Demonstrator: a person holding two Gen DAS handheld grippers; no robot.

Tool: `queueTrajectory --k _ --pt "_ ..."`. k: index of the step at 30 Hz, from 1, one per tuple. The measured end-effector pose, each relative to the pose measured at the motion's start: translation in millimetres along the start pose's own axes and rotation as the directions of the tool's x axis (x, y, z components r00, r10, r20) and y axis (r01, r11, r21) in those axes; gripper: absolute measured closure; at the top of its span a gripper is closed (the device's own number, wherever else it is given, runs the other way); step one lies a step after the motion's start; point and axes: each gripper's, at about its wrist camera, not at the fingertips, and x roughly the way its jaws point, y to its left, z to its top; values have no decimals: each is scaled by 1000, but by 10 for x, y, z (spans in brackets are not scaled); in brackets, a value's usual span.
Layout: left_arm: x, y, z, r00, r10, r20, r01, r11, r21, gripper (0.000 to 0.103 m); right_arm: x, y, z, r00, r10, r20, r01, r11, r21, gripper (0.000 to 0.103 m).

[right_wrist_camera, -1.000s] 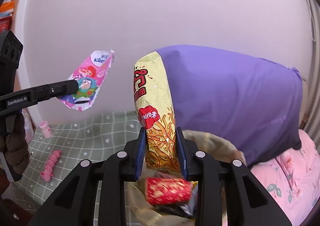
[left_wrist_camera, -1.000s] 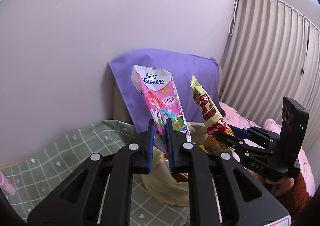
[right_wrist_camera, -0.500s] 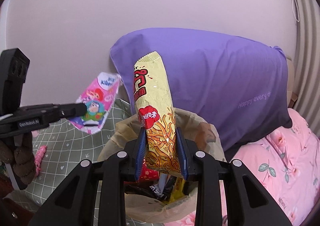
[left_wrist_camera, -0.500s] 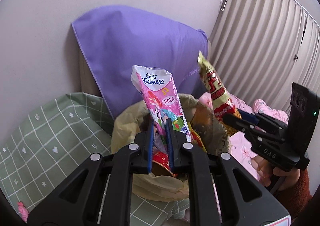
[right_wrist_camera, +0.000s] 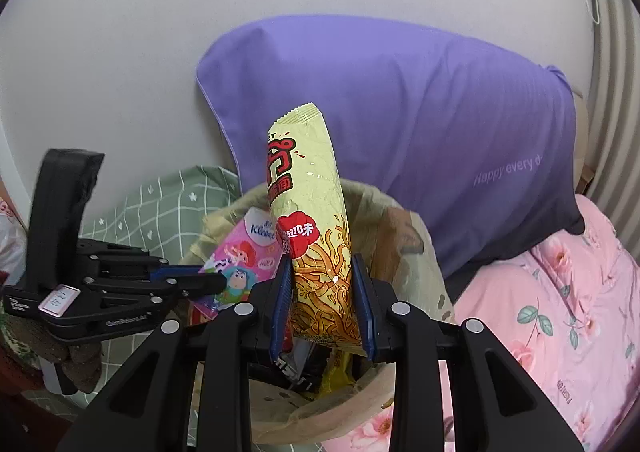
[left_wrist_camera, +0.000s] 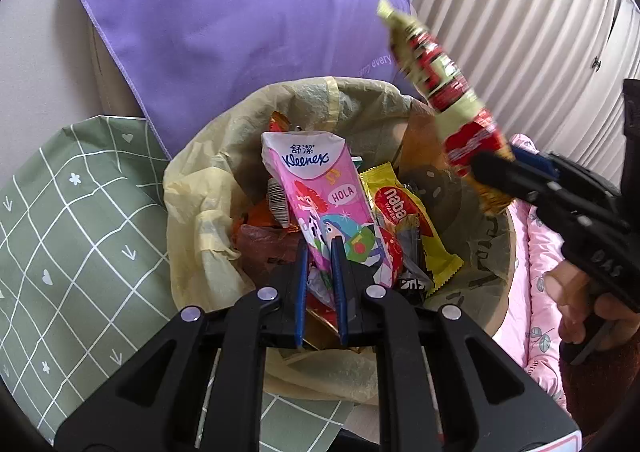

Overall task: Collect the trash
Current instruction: 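Carry the Kleenex pack and snack stick to the trash bag and open both tools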

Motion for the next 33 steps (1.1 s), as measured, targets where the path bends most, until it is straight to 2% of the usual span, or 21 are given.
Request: queueTrajectory --k 8,15,22,26,29,33 --pt "-28 -13 2 1000 -6 4 6 1000 -13 92 307 22 -109 995 -13 -101 9 999 -44 74" --pt "-31 -1 22 1000 -8 -15 8 1000 -28 92 408 59 -126 988 -26 -154 12 996 -93 74" --pt "-62 21 2 1000 10 -9 -11 999 -49 92 439 77 -119 984 -23 -179 -3 989 -147 74" --pt "-90 74 -10 1000 -2 8 3 997 -81 92 401 60 -118 982 37 -187 -64 988 -137 74" --pt "-109 117 5 999 -14 31 17 994 -104 90 382 41 -129 982 40 -187 -66 988 -138 73" --pt "-142 135 -9 999 -29 31 32 995 -99 82 357 77 -133 983 39 -180 -68 985 -159 72"
